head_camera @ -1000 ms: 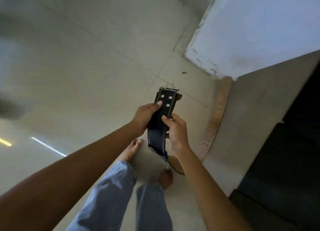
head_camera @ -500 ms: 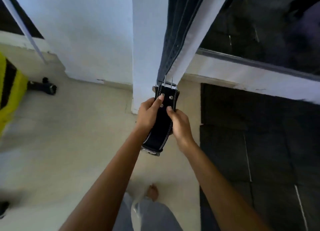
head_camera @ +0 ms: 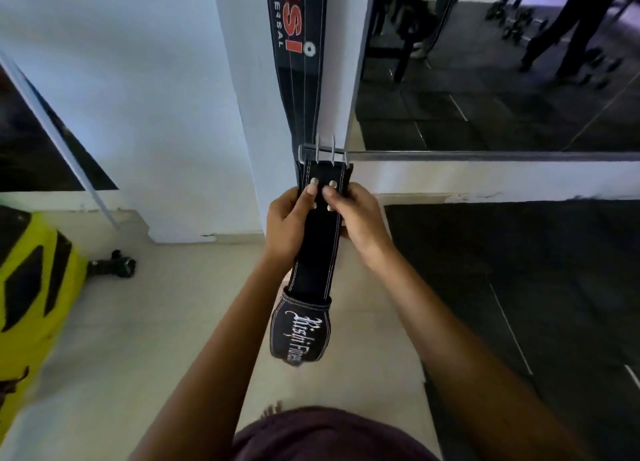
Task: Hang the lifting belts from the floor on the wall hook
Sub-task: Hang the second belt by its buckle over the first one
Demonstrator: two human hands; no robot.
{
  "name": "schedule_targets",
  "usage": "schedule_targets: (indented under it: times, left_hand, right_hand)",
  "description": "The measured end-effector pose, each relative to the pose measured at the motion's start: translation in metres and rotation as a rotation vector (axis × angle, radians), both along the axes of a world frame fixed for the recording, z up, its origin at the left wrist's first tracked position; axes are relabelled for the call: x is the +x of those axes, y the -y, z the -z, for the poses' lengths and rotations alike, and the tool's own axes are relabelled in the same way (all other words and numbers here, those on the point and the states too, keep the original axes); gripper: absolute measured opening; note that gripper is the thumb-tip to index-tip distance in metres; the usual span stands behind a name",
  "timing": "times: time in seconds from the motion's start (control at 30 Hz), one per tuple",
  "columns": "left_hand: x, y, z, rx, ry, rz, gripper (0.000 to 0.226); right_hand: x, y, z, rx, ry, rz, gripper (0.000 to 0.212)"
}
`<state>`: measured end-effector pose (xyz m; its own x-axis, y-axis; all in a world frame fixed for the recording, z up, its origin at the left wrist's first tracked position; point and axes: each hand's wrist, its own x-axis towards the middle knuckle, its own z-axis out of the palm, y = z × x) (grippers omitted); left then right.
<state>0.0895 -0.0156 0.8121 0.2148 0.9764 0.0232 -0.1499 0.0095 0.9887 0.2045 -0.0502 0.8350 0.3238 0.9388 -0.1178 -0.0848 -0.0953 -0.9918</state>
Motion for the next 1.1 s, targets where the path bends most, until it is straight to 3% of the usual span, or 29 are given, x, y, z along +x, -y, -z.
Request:
schedule_targets:
  times: [0.13,0.3,0.43,0.53,0.67,0.9,1.0,1.1]
  left_hand:
    - [-0.014,0.0,-0.012,0.04,0.022,-0.09,0.058]
    - [-0.03,0.008,-0.024,0.043,0.058,-0.127,0.06]
    - [-0.035,0.01,-0.038,0.068,0.085,-0.147,0.044]
    - [-0.037,0.013,-0.045,0.114,0.085,-0.12,0.053]
    - [-0.038,0.02,-0.048,0.194,0.025,-0.109,0.045]
    - [-0.052,0.014,-0.053,0.218,0.005,-0.175,0.049]
    - [-0.057,0.012,-0.053,0.237,-0.038,-0.148,0.05]
    - [-0.057,0.017,-0.051,0.226,-0.029,-0.093,0.048]
  right_hand:
    - [-0.029,0.04,0.038,0.003,0.01,-0.226,0.023]
    - [-0.034,0.057,0.054,-0.075,0.12,-0.251,0.024]
    - [-0.035,0.037,0.016,0.04,0.033,-0.204,0.028]
    - [-0.026,0.001,-0.04,0.106,0.004,-0.099,0.028]
    - [-0.017,-0.023,-0.072,0.122,0.023,-0.119,0.025]
    - [-0.043,0.041,0.024,-0.011,-0.023,-0.339,0.034]
    - [-0.051,0.057,0.042,-0.005,0.01,-0.271,0.029]
    - [-0.048,0.038,0.01,0.092,-0.056,-0.176,0.026]
